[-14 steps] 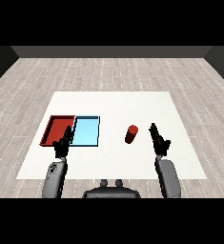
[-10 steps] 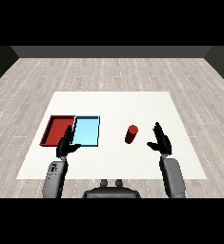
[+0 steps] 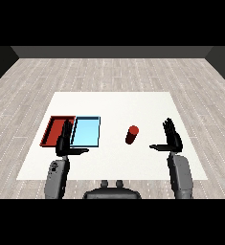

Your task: Pick the red can and put it in the red box

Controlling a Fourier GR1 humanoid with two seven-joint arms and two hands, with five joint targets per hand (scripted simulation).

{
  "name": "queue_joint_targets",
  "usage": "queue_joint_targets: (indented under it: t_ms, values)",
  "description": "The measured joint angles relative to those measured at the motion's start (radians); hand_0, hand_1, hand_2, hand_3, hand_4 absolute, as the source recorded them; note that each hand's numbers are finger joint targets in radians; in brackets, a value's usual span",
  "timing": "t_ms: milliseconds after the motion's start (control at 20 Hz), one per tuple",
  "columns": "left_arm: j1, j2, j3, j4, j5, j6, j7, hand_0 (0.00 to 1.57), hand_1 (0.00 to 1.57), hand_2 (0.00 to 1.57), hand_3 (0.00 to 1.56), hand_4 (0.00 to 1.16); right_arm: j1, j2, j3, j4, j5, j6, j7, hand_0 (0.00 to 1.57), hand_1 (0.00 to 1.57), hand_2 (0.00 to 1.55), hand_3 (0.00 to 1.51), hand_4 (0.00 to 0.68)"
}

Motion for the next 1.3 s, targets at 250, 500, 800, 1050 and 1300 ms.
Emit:
queue_joint_targets:
  t_ms: [250,500,800,1050,1300]
  values:
    - [0.014,-0.009,-0.007,0.017,-0.007,-0.003,-0.076,0.0,0.0,0.0,0.0,0.0,-0.021,-0.033,-0.036,0.076,-0.022,0.065,-0.079,0.0,0.0,0.0,0.0,0.0]
    - [0.019,0.003,0.005,0.009,0.016,-0.025,-0.094,0.0,0.0,0.0,0.0,0.0,-0.041,-0.037,-0.043,0.128,-0.021,0.085,-0.109,0.0,0.0,0.0,0.0,0.0]
    - [-0.001,-0.006,-0.007,0.031,0.032,-0.01,-0.107,0.0,0.0,0.0,0.0,0.0,-0.042,-0.015,-0.022,0.108,-0.022,0.084,-0.076,0.0,0.0,0.0,0.0,0.0]
    - [0.009,-0.005,-0.014,0.021,0.035,-0.006,-0.106,0.0,0.0,0.0,0.0,0.0,-0.106,0.005,-0.005,0.175,-0.014,0.069,-0.054,0.0,0.0,0.0,0.0,0.0]
    - [0.013,-0.003,-0.007,0.007,0.053,-0.016,-0.104,0.0,0.0,0.0,0.0,0.0,-0.142,0.04,0.016,0.22,-0.011,0.049,-0.034,0.0,0.0,0.0,0.0,0.0]
